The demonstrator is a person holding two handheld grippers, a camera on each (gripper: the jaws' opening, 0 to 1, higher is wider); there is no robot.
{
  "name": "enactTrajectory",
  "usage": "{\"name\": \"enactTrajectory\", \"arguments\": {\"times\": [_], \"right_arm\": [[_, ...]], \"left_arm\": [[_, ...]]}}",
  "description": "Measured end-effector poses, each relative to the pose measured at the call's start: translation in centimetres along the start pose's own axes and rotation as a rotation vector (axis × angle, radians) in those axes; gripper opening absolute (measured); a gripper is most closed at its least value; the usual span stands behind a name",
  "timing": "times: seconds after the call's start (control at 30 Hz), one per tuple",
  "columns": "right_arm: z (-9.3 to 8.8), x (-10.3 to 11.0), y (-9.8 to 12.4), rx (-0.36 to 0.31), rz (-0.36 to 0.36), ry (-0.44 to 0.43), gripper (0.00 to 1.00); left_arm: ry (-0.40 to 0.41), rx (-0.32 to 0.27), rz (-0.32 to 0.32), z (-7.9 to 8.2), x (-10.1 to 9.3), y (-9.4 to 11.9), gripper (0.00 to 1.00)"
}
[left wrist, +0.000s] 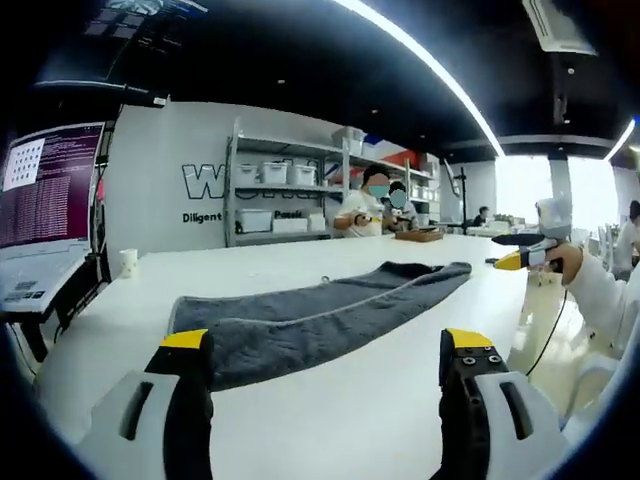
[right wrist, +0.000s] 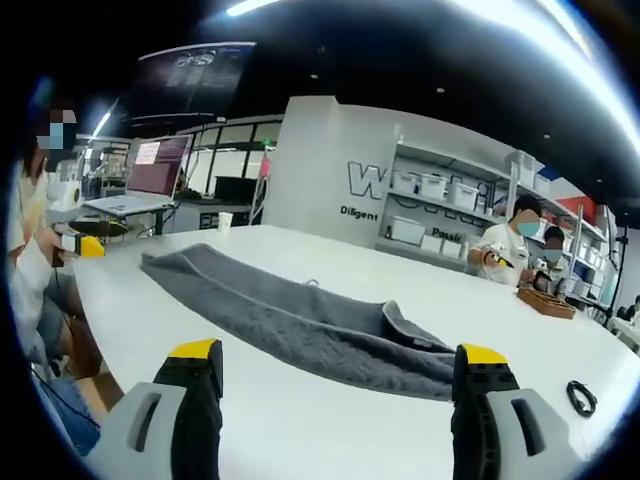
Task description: Open the folded towel by lifting each exposed corner and separating the folded layers until the towel lies flat within the target outline without major curled edges
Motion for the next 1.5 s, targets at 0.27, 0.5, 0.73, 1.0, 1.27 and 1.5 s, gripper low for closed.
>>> {"name": "enactTrajectory", "arguments": {"times": [0.27, 0.5, 0.73, 1.0, 1.27, 1.5], "right_arm": [[1.1, -1.9, -3.1, 0.033, -0.024, 0.137, 0.91], [0.9, -5.9, -8.9, 0.085, -0.097, 0.249, 0.85], [0.4, -8.7, -13.8, 0.137, -0.103, 0.303, 0.74], [-0.7, -10.0, -17.6, 0.181, -0.047, 0.301, 0.49], [-1.4, -10.8, -19.4, 0.202, -0.037, 0.374, 0.28], [-1.0, -11.3, -20.6, 0.229, 0.029, 0.296, 0.0]], "left_arm": [[-0.031, 0.028, 0.018, -0.4, -0.6, 0.5, 0.99], [-0.074, 0.066, 0.027, -0.9, -0.6, 0.4, 0.99], [-0.113, 0.106, 0.055, -1.2, -0.4, 0.3, 0.99], [-0.128, 0.105, 0.068, -1.1, 0.0, -0.3, 0.99], [-0.117, 0.112, 0.058, -1.4, 0.0, -1.0, 0.98], [-0.119, 0.132, 0.073, -1.8, 0.3, -1.6, 0.96]]}}
Point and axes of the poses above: the point that each gripper's makers call its tool centre point, and the gripper's own axes: y roughly backward along the fingers, x roughly to its left, z roughly out of its top, the point moved 7 cm from there along y, roughly backward along the fingers, and after that the axes turned 13 degrees about -y, right-handed, at the moved point
